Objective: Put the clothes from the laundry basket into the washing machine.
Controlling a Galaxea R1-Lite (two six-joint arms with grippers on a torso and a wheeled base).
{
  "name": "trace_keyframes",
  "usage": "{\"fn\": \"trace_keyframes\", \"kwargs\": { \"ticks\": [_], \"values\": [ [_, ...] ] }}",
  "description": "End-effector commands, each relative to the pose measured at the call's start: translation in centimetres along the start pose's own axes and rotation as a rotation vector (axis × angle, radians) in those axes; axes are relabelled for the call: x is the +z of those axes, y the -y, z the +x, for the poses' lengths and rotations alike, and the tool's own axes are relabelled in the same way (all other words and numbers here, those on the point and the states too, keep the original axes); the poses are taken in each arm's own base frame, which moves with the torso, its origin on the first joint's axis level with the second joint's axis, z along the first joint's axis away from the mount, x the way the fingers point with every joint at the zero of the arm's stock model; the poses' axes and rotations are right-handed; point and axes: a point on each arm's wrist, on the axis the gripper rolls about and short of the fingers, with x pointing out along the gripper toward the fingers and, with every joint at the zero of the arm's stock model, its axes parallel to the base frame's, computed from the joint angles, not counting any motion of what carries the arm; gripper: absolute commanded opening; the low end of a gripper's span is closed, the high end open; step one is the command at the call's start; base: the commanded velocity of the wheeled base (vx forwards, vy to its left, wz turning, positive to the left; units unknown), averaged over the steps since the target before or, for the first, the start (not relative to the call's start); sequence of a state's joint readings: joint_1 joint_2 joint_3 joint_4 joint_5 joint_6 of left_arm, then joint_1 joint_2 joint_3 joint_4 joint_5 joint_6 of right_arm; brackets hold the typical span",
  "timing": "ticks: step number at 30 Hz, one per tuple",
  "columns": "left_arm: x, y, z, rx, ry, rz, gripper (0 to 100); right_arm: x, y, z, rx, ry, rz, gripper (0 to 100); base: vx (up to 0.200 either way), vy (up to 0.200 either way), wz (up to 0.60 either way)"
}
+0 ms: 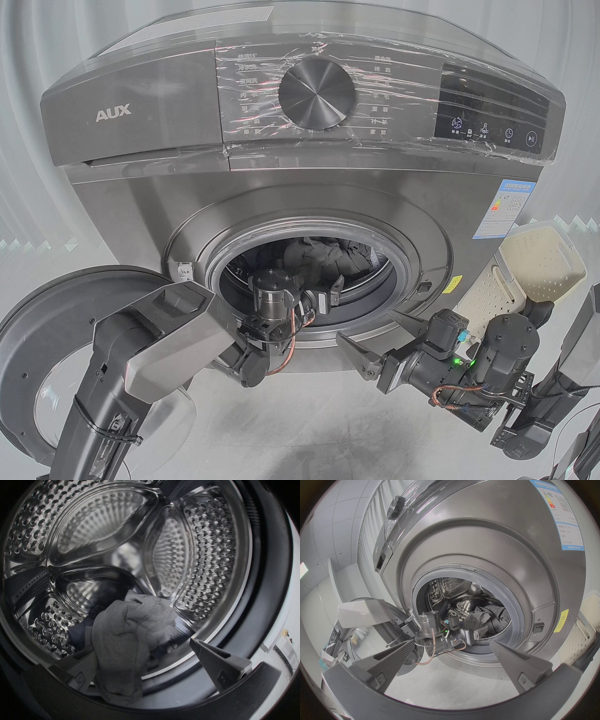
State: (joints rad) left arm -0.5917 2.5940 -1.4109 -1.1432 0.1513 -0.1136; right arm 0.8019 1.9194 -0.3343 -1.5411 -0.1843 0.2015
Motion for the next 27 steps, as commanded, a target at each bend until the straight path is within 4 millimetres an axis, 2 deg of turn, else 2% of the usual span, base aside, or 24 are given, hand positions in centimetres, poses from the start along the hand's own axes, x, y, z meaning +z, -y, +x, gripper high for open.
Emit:
{"fn": "trace_keyframes", "kwargs": {
  "ticks": [1, 12, 13, 21, 27],
  "values": [
    [2.1, 2.6, -3.2, -0.068, 0.005, -0.001, 100, 0.0, 0.0, 0.0, 0.0, -0.002, 0.002, 100, 0.0, 0.0, 0.0],
    [2.1, 4.9, -7.5, -0.135, -0.03, 0.009, 100, -0.1, 0.1, -0.2, -0.003, -0.008, 0.001, 100, 0.0, 0.0, 0.0],
    [2.2, 5.4, -8.5, -0.153, -0.024, 0.008, 100, -0.1, 0.1, -0.2, -0.003, -0.009, 0.001, 100, 0.0, 0.0, 0.0],
    [2.5, 5.7, -11.6, -0.182, -0.037, 0.013, 100, 0.0, 0.1, -0.2, -0.003, -0.004, 0.002, 100, 0.0, 0.0, 0.0],
    [3.4, 6.3, -15.3, -0.227, -0.05, 0.011, 100, 0.1, 0.2, -0.8, -0.003, -0.008, 0.0, 100, 0.0, 0.0, 0.0]
  ]
}}
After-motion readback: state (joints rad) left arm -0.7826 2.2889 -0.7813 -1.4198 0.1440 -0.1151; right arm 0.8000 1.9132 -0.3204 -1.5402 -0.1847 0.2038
